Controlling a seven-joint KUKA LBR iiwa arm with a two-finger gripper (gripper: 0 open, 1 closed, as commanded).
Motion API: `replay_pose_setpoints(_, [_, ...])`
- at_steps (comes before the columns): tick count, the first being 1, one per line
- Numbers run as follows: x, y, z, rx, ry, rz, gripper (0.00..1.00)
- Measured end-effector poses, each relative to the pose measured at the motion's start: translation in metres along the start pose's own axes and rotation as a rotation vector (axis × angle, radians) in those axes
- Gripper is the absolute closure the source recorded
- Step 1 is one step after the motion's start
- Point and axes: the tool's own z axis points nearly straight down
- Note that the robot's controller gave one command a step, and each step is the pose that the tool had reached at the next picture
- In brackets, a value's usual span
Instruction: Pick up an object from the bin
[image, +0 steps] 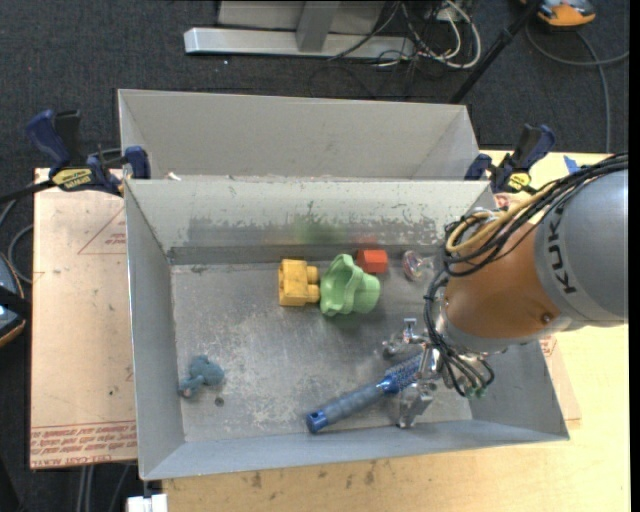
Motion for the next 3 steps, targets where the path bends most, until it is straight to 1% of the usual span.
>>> replay_pose_setpoints(1, [-0.0013, 0.0005, -0.0030, 0.001, -0.003, -0.004, 1.00])
replay_pose_setpoints(2, [-0.0013, 0.0005, -0.0030, 0.001, -0.003, -0.004, 0.00])
replay_pose_setpoints(3, [-0.0017, 0.0005, -0.0030, 0.002, -0.005, -0.005, 1.00])
